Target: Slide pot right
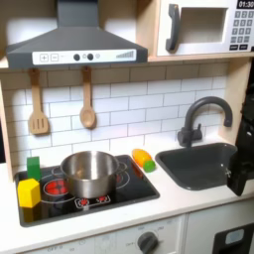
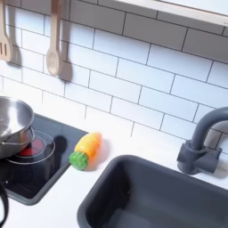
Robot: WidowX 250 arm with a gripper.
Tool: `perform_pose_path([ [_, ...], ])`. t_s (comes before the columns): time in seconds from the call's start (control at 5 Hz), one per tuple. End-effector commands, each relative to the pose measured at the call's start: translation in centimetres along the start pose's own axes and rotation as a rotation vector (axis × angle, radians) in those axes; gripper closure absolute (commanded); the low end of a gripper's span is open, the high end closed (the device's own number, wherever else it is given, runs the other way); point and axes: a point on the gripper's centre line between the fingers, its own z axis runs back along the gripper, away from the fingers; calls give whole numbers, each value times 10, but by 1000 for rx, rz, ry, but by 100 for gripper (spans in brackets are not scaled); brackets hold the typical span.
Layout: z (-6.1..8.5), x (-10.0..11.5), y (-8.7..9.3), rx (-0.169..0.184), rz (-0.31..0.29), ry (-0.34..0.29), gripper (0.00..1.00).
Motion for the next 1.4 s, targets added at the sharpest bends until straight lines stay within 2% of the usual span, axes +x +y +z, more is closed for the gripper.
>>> perform_pose_path([
  [0.0,0,0,0,1,-1,0,0],
  [0.2,-1,12,7,8,17,9,0],
  [0.4,-8,25,17,53,52,30,0],
  [0.6,-8,45,29,50,61,25,0],
  [0.8,-9,61,44,71,88,24,0],
  [1.2,-11,92,65,73,116,14,0],
])
